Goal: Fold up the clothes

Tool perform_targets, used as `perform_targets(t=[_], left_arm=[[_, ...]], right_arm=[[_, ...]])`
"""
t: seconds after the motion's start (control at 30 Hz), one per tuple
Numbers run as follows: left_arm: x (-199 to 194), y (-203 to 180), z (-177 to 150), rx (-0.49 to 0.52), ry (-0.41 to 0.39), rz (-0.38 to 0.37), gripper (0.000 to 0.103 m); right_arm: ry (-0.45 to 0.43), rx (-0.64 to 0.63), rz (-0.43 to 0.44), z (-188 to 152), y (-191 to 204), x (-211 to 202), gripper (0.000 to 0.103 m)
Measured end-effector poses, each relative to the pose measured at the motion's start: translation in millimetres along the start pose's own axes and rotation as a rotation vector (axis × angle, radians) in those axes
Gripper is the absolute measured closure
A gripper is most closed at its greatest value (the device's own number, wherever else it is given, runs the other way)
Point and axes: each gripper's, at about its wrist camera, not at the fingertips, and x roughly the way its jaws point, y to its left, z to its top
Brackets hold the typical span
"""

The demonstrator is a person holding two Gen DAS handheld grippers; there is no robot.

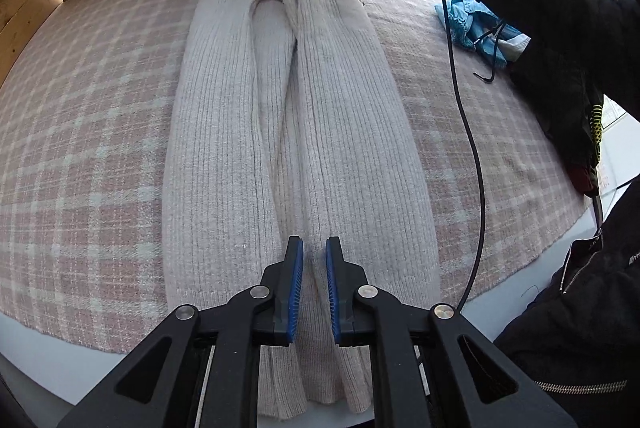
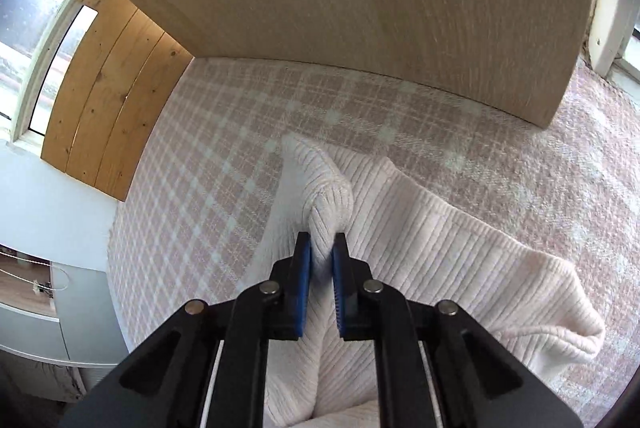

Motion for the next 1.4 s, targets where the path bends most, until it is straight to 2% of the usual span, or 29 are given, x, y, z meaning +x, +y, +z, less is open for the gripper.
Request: perform_targets(t=[0.07,0.13,0.2,0.23,0.3,0.4,0.5,0.57,0.77,0.83,0.93,1.0,1.07,1.13,1.23,1.3,1.4], left_arm=[[3,3,-2,-0.003,0.009,-0.004,0.093],[6,6,-3,-0.008,0.020,-0.007,0.093],[5,9,-4,-0.011,0.022,-0.011,0.093],[3,10,-4,-0.010,0.019,-0.011,0.093],[-2,9,-3,-0.003,0.011,-0.011,0.093],[-13,12,4,-0.002,-0.018,-0.016,0.093],[-27,20,16,-0.010,-0.064,-0.027,0.093],[-32,28,26,-0.012,-0.087,-0.016,0.089],[-16,41,73,0.054,-0.130,0.018,0.089],[-4,42,94,0.085,-0.137,0.031,0.089],[9,45,129,0.113,-0.166,0.047,0.089],[17,48,155,0.124,-0.187,0.055,0.089],[25,53,180,0.136,-0.191,0.048,0.089],[32,53,202,0.167,-0.185,0.054,0.089],[45,46,227,0.247,-0.167,0.056,0.089],[53,43,240,0.284,-0.167,0.065,0.089],[74,45,252,0.287,-0.096,-0.003,0.089]], right_arm=[[0.039,0.007,-0.028,0,-5,15,0.083],[0.023,-0.030,-0.052,2,3,12,0.074],[0.026,-0.090,-0.146,2,15,5,0.074],[0.006,-0.112,-0.159,2,21,-4,0.074],[-0.046,-0.140,-0.128,-3,32,-23,0.074],[-0.053,-0.186,-0.037,-21,48,-38,0.074],[0.031,-0.271,-0.030,-51,69,-17,0.076],[0.104,-0.319,-0.075,-69,75,3,0.076],[0.192,-0.360,-0.185,-90,67,-1,0.079],[0.167,-0.356,-0.191,-85,66,-8,0.079],[0.110,-0.315,-0.125,-71,66,-22,0.079],[0.016,-0.259,-0.114,-61,55,-49,0.079],[-0.067,-0.186,-0.137,-50,37,-74,0.079],[-0.108,-0.102,-0.170,-46,7,-94,0.079],[-0.134,-0.017,-0.247,-51,-36,-111,0.079],[-0.117,0.028,-0.278,-55,-60,-110,0.079],[-0.107,0.043,-0.287,-61,-76,-99,0.079]])
